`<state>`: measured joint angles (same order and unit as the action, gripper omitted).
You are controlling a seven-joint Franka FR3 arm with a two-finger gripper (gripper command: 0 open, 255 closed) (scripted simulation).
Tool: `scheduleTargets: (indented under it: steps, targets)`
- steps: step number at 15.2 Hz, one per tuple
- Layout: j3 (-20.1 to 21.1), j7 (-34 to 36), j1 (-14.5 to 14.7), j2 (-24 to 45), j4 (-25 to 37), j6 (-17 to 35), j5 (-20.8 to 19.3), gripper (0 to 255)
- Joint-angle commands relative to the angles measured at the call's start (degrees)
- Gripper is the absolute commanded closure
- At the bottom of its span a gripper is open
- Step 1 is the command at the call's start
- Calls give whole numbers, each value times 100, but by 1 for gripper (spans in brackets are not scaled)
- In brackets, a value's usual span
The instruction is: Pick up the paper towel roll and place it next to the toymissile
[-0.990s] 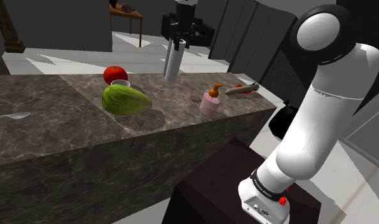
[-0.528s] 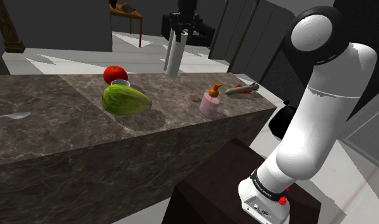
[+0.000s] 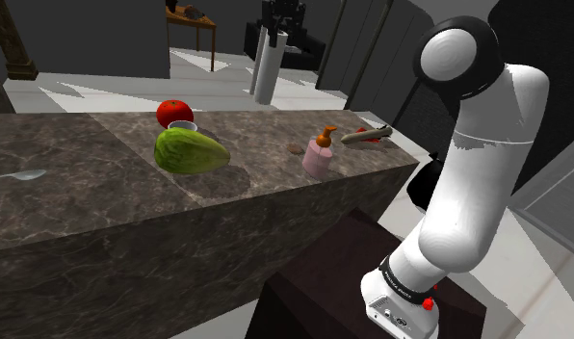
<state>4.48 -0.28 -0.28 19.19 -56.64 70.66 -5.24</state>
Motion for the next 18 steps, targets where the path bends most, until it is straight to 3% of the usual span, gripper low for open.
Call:
scheduleTargets:
  steps: [1, 5, 7, 10, 18]
  targets:
    - [-1, -13, 20, 169, 429, -264, -20, 255]
    - [-14, -57, 93, 724, 1664, -942, -85, 255]
    - [-56, -266, -150, 125, 694, -556, -29, 255]
    - [-162, -620, -454, -449, -177, -233, 16, 255]
    - [-584, -1656, -1113, -1344, -1435, 214, 33, 255]
